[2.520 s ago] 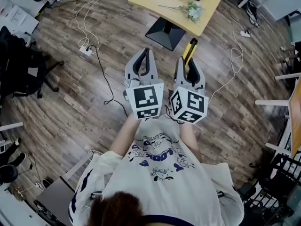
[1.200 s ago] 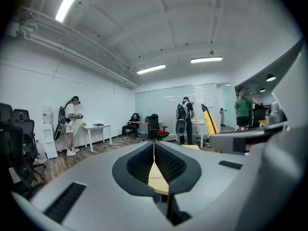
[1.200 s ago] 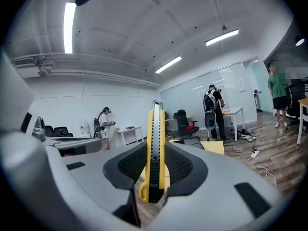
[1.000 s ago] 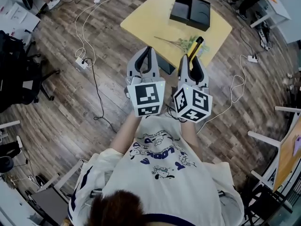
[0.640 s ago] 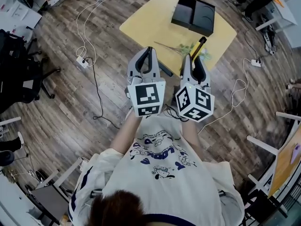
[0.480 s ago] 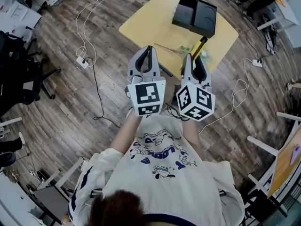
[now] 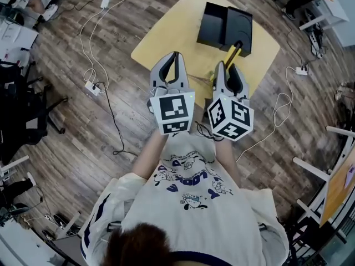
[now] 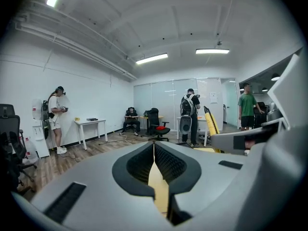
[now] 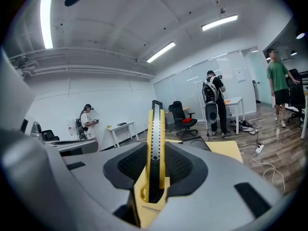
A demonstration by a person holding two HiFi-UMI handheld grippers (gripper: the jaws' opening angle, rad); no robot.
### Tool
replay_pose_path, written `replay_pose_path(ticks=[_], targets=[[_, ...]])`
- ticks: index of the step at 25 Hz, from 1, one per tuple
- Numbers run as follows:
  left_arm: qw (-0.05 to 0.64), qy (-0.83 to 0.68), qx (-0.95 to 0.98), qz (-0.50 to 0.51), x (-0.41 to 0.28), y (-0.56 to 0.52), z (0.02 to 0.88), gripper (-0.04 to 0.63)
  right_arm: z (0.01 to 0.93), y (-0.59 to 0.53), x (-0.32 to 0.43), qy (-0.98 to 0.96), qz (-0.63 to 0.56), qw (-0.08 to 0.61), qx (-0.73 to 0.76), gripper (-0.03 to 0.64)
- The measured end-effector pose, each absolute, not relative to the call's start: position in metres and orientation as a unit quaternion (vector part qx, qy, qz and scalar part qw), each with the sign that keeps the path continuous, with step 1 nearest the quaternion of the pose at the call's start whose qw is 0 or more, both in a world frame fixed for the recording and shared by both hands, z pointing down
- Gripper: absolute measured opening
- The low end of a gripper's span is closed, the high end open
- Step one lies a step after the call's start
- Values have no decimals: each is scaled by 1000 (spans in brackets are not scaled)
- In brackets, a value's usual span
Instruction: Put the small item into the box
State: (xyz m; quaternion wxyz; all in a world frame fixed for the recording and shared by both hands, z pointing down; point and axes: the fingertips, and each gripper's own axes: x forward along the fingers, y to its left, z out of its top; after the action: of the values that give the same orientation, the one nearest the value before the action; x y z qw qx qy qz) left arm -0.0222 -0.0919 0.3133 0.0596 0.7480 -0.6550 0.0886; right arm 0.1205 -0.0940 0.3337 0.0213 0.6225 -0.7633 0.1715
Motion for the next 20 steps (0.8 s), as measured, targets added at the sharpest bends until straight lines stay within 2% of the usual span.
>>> replay_pose_path(ticks=[20], targets=[[111, -594, 787, 127, -22, -259, 354, 17, 369, -256, 122, -712, 219, 65, 664, 129]])
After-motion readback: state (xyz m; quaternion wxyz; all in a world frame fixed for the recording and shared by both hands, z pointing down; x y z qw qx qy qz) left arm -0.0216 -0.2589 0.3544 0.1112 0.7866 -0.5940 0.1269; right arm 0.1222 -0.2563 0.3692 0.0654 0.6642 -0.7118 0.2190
